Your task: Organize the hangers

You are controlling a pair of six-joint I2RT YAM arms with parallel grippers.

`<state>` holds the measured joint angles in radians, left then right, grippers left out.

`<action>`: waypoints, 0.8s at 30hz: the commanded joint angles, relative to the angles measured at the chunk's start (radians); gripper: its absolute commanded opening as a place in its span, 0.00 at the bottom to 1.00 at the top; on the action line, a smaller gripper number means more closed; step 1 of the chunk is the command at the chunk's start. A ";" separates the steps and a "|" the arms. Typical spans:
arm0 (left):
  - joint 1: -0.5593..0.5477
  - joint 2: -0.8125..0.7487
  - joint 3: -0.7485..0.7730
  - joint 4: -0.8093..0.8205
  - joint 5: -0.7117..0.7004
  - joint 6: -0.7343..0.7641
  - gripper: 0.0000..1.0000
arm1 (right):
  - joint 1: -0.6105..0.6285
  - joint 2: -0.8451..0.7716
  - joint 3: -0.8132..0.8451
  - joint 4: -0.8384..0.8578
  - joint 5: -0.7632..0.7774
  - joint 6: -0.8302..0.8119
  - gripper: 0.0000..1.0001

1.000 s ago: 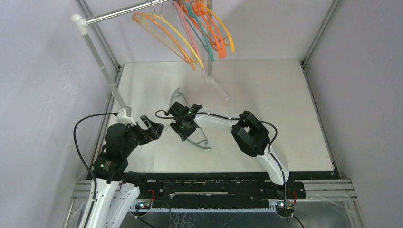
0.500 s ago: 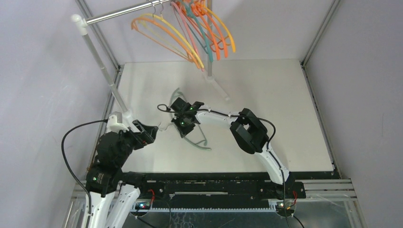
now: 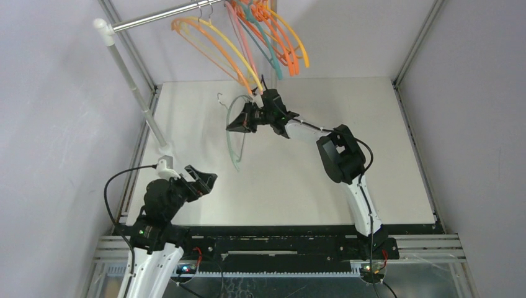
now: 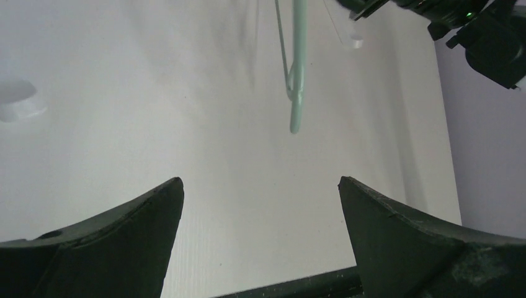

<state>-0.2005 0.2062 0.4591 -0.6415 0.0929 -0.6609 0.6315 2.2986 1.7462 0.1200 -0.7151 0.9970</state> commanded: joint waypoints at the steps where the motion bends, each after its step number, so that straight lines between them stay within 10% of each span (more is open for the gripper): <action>1: 0.003 0.033 -0.040 0.184 0.027 -0.052 0.99 | 0.046 -0.020 0.053 0.228 -0.096 0.232 0.00; 24: -0.151 0.529 0.072 0.488 -0.095 0.000 0.99 | 0.070 -0.070 0.090 0.189 -0.158 0.252 0.00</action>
<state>-0.3321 0.7002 0.4576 -0.2222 0.0414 -0.6731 0.7025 2.2986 1.7828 0.2211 -0.8352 1.1843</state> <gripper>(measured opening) 0.994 0.007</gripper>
